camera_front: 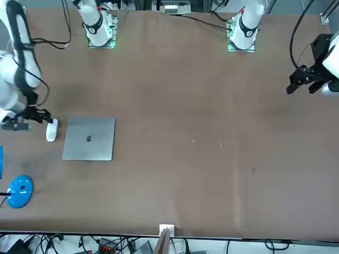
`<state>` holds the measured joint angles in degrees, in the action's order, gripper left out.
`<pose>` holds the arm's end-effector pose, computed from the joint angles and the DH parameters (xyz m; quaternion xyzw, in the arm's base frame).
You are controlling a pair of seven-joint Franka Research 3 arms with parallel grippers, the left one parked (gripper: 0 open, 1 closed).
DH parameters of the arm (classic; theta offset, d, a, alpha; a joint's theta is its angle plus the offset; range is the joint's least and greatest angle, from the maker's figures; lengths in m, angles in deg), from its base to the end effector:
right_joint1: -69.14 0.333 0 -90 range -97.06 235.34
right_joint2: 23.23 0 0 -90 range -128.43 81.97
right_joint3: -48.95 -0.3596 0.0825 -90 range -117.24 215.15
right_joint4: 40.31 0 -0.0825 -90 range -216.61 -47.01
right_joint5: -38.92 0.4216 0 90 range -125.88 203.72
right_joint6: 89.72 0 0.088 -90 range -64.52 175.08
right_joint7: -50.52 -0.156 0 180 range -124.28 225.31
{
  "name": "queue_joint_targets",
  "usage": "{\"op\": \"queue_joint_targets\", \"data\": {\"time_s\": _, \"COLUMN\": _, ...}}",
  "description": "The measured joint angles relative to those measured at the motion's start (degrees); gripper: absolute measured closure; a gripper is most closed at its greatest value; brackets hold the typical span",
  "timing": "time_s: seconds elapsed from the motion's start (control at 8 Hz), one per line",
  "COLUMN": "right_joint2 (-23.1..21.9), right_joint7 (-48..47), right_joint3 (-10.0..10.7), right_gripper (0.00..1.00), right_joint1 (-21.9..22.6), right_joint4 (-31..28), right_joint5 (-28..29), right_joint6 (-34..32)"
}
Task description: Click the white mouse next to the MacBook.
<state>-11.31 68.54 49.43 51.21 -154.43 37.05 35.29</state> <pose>0.5967 -0.2011 0.3290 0.9998 0.0062 -0.0130 0.0106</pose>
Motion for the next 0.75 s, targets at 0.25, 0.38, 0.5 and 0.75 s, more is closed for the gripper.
{"op": "queue_joint_targets", "data": {"time_s": 0.25, "right_joint2": -3.1, "right_joint7": 0.0, "right_joint3": -0.2, "right_gripper": 0.0, "right_joint1": 1.8, "right_joint4": 9.3, "right_joint5": 1.0, "right_joint6": -13.4}}
{"op": "queue_joint_targets", "data": {"time_s": 0.38, "right_joint2": -4.0, "right_joint7": -0.3, "right_joint3": -0.3, "right_gripper": 0.01, "right_joint1": 3.1, "right_joint4": 13.7, "right_joint5": 1.3, "right_joint6": -18.3}}
{"op": "queue_joint_targets", "data": {"time_s": 0.5, "right_joint2": -4.9, "right_joint7": -2.2, "right_joint3": -0.4, "right_gripper": 0.0, "right_joint1": 4.6, "right_joint4": 17.0, "right_joint5": 1.5, "right_joint6": -21.6}}
{"op": "queue_joint_targets", "data": {"time_s": 0.75, "right_joint2": -6.9, "right_joint7": -9.7, "right_joint3": -0.5, "right_gripper": 0.0, "right_joint1": 8.7, "right_joint4": 20.5, "right_joint5": 1.6, "right_joint6": -25.0}}
